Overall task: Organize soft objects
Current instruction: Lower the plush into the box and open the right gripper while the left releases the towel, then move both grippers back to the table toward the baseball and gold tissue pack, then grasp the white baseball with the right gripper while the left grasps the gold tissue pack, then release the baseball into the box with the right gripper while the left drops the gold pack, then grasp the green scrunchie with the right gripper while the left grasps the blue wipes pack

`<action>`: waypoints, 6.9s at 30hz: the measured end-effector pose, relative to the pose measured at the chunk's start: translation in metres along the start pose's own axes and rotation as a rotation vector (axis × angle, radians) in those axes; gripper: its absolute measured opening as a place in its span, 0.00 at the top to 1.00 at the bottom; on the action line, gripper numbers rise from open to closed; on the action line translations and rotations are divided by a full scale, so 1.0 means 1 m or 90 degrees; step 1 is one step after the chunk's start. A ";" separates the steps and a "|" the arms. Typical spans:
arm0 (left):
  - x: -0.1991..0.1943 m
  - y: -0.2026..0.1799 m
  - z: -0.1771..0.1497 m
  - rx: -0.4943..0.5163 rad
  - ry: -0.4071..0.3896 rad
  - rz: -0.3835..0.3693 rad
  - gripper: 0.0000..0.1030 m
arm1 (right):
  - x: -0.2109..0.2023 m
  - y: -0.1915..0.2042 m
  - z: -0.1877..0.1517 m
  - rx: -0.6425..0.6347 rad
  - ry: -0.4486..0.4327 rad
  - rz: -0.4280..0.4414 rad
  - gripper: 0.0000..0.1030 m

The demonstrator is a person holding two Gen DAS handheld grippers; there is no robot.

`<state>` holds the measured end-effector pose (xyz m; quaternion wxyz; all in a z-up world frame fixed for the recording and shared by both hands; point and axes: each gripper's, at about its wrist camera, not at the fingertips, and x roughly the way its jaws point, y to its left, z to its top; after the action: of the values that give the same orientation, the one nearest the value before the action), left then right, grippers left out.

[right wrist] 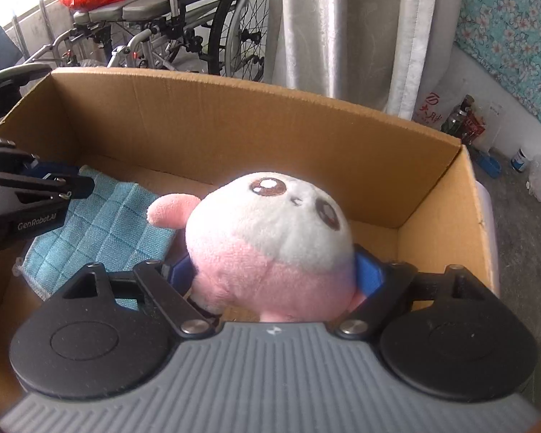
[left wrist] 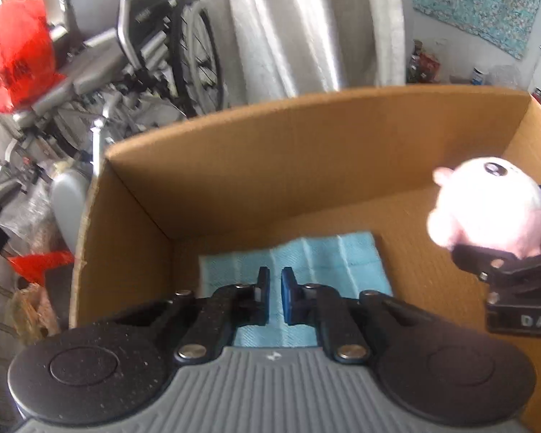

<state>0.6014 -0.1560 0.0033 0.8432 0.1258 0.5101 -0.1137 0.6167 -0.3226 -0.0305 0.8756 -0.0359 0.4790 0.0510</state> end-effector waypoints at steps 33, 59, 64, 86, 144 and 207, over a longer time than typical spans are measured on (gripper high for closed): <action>0.005 -0.013 0.012 0.032 -0.088 0.163 0.47 | 0.019 0.046 -0.019 -0.165 -0.064 -0.023 0.09; -0.284 0.017 -0.295 -0.095 -0.271 -0.099 0.22 | -0.339 -0.026 -0.183 0.013 -0.227 0.133 0.08; -0.273 0.005 -0.361 -0.077 -0.259 -0.100 0.17 | -0.316 -0.008 -0.267 0.091 -0.167 0.223 0.08; -0.190 -0.012 -0.456 0.034 -0.147 -0.114 0.33 | -0.253 0.021 -0.350 0.183 -0.093 0.211 0.08; -0.046 -0.005 -0.070 -0.058 -0.003 -0.067 0.50 | -0.107 -0.041 -0.075 0.139 0.087 0.143 0.44; -0.104 0.025 -0.255 -0.178 -0.100 -0.115 0.00 | -0.175 -0.014 -0.298 0.109 0.120 0.183 0.06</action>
<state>0.3501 -0.0423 -0.0162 0.8759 -0.0482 0.4631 -0.1266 0.2759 -0.3796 -0.0435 0.8104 0.1031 0.5618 0.1307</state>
